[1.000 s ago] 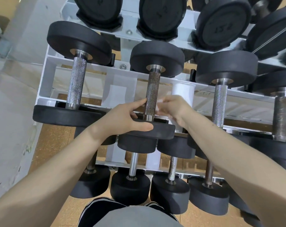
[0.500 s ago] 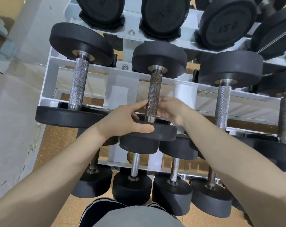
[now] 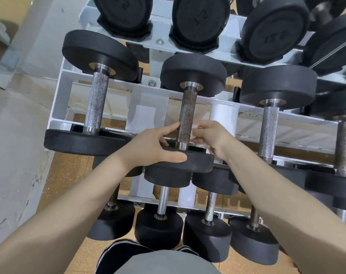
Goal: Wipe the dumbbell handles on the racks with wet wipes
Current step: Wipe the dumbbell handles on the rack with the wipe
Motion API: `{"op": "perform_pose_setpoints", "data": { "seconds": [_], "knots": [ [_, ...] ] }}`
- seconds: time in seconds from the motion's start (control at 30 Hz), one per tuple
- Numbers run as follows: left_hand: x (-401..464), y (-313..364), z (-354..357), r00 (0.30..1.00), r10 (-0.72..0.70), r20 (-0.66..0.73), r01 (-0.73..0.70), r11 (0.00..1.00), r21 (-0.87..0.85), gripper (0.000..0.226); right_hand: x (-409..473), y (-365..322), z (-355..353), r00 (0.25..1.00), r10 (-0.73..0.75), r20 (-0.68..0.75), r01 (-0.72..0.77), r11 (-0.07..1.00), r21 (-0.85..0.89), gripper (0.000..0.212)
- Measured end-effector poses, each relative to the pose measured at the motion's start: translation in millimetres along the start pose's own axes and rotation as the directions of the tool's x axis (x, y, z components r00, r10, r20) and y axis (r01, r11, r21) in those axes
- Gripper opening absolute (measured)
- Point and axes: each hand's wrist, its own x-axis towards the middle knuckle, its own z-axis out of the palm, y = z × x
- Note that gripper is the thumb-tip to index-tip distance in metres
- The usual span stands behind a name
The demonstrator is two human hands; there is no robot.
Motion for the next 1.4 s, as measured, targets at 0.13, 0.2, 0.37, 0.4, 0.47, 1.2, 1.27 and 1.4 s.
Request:
{"op": "perform_pose_setpoints", "data": {
  "seconds": [0.13, 0.2, 0.37, 0.4, 0.47, 1.2, 1.27, 1.4],
  "knots": [
    [1, 1, -1, 1.0, -0.001, -0.005, 0.001, 1.0, 0.01, 0.082, -15, -19, 7, 0.712, -0.672, -0.205, 0.35, 0.592, -0.726, 0.019],
    [1, 2, -1, 1.0, -0.006, -0.016, 0.006, 0.999, 0.033, 0.085, -17, -32, 9, 0.46, -0.888, -0.022, 0.475, 0.267, -0.838, 0.023],
    [-1, 2, 0, 0.995, -0.075, -0.067, 0.081, 0.991, 0.102, 0.079, 16, -58, 18, 0.316, -0.743, 0.59, 0.485, -0.408, -0.773, 0.017],
    [-2, 2, 0, 0.993, -0.095, -0.073, 0.103, 0.988, 0.119, 0.076, 18, -62, 21, 0.378, -0.68, 0.628, 0.469, -0.444, -0.764, 0.019],
    [-4, 3, 0, 0.988, -0.125, -0.087, 0.137, 0.981, 0.141, 0.071, 18, -66, 23, 0.521, -0.542, 0.659, 0.481, -0.451, -0.752, 0.026],
    [-9, 1, 3, 0.979, -0.115, -0.166, 0.139, 0.981, 0.138, 0.055, -28, -37, 3, 0.569, -0.618, 0.543, 0.748, 0.113, -0.654, 0.027],
    [-8, -1, 2, 0.979, -0.119, -0.166, 0.141, 0.982, 0.123, 0.054, -24, -43, -3, 0.512, -0.826, 0.237, 0.686, 0.226, -0.692, 0.03],
    [-7, -2, 4, 0.985, -0.089, -0.15, 0.103, 0.99, 0.093, 0.058, -9, -43, 5, 0.624, -0.683, -0.379, 0.424, 0.704, -0.569, 0.025]
  ]
}}
